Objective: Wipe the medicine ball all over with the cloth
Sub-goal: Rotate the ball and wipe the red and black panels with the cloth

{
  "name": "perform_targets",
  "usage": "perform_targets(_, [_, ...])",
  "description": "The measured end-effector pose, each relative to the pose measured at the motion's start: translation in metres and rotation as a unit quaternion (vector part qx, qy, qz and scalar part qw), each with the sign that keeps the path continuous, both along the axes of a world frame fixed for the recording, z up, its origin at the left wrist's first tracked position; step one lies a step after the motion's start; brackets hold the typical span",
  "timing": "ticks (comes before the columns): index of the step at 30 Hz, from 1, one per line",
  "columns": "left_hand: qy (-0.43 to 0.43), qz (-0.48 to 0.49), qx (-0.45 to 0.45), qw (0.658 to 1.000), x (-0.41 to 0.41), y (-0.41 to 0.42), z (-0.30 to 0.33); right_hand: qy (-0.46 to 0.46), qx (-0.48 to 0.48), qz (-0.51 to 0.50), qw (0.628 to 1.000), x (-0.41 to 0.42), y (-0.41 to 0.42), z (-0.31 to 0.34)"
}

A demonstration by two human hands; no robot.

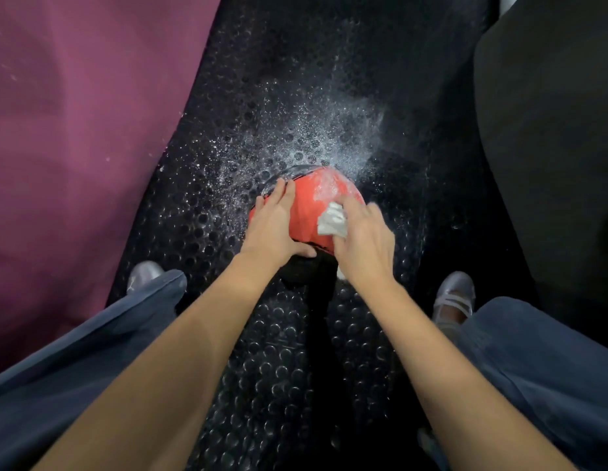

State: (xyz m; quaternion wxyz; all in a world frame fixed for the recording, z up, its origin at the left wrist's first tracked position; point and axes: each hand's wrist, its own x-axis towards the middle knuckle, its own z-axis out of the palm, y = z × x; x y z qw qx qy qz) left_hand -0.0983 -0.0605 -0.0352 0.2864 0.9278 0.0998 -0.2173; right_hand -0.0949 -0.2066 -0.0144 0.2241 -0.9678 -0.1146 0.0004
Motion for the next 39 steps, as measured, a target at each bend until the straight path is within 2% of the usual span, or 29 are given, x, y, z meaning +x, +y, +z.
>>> perform_targets(4, [-0.004,0.019,0.000,1.000,-0.012,-0.009,0.002,0.037,-0.041,0.038,0.998,0.032,0.009,0.011])
perform_targets(10, [-0.015,0.033,-0.019,0.999,-0.023,-0.012,0.002,0.027,-0.099,0.102,0.989,0.016,0.004,0.013])
perform_targets(14, [-0.017,0.034,-0.015,0.999,-0.032,-0.019,0.000,0.048,-0.118,0.091,0.988,0.043,0.015,0.018])
perform_targets(19, [-0.019,0.044,-0.032,0.998,-0.039,-0.017,-0.001,0.037,-0.107,0.125,0.986,0.014,0.006,0.016])
perform_targets(27, [-0.008,0.019,0.000,1.000,-0.052,-0.015,-0.001,0.065,-0.123,0.101,0.985,0.041,0.022,0.020])
perform_targets(31, [-0.011,0.009,0.005,1.000,-0.053,-0.011,-0.003,0.040,-0.131,0.155,0.978,0.024,0.014,0.018])
perform_targets(35, [-0.014,-0.008,0.014,1.000,-0.057,-0.019,-0.001,0.069,-0.157,0.127,0.977,0.058,0.022,0.018])
perform_targets(39, [0.003,-0.030,0.030,0.999,-0.053,-0.016,0.001,0.091,-0.143,0.107,0.980,0.063,0.020,0.014])
